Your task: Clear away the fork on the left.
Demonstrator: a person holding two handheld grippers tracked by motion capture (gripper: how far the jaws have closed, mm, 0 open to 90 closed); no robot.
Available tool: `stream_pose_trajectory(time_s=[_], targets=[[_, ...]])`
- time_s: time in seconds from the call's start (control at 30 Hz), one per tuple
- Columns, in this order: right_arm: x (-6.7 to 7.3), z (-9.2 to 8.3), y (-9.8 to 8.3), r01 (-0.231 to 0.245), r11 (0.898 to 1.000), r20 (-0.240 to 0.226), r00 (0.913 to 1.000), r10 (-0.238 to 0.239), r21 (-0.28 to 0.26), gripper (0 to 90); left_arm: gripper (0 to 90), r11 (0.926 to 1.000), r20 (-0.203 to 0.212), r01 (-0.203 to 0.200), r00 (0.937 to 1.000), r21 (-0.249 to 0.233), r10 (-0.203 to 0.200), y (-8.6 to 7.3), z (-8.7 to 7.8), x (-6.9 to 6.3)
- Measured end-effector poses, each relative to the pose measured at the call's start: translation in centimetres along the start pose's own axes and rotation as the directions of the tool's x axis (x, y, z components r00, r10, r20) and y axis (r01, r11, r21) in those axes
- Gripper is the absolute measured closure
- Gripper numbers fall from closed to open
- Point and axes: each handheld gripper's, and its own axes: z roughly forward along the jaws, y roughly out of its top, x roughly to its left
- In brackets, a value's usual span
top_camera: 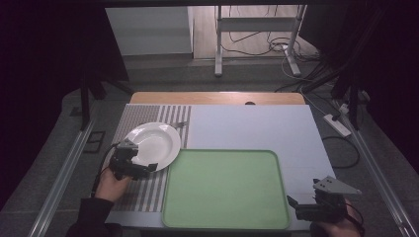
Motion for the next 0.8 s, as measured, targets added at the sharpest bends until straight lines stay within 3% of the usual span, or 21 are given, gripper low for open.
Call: stream_pose_trajectory(time_s=[0.17, 0.33, 0.5, 0.63, 0.8], targets=[[0.0, 0.0, 0.0, -0.001, 1.0, -0.003, 1.0, 0.001, 0.0, 0.0, 0.0, 0.9994, -0.014, -0.027, 0.9995, 0.024, 0.027, 1.4, 1.4, 0.7], [-0.1, 0.0, 0.0, 0.0, 1.0, -0.003, 1.0, 0.0, 0.002, 0.0, 0.0, 1.0, 0.04, -0.006, 0.9992, 0.0, 0.006, 2.7, 2.5, 1.5], [-0.1, 0.0, 0.0, -0.001, 1.0, -0.004, 1.0, 0.001, 0.003, 0.0, 0.0, 0.9996, 0.037, -0.026, 0.999, 0.011, 0.025, 4.1, 3.6, 2.0], [-0.1, 0.0, 0.0, 0.0, 1.0, -0.005, 1.0, 0.0, 0.003, 0.0, 2.8, 0.9983, 0.033, -0.052, 0.9981, 0.025, 0.051, 5.1, 4.7, 2.5], [-0.1, 0.0, 0.0, -0.003, 1.0, -0.006, 1.0, 0.003, 0.0, 0.0, 9.9, 0.9981, 0.056, -0.05, 0.9973, 0.035, 0.048, 6.2, 6.0, 3.5]])
